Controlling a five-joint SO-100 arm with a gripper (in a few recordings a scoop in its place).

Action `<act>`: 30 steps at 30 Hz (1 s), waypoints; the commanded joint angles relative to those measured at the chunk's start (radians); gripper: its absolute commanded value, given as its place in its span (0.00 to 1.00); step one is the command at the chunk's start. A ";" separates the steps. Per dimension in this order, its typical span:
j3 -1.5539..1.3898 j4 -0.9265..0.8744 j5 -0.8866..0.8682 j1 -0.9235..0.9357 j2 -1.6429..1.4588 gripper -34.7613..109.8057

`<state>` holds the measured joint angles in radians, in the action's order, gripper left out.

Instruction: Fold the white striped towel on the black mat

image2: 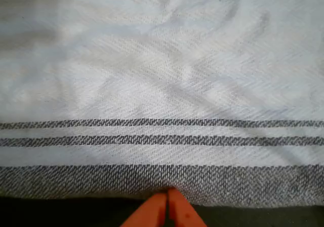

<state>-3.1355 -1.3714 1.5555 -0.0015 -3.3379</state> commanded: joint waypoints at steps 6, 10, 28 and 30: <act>-0.023 -0.018 -0.002 -0.023 -0.021 0.24; -0.023 -0.018 -0.002 -0.023 -0.021 0.24; -0.020 0.081 0.066 -0.015 0.023 0.24; -0.018 0.107 0.066 -0.015 0.055 0.24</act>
<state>-3.1355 -1.2809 1.5953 -0.0031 -3.3042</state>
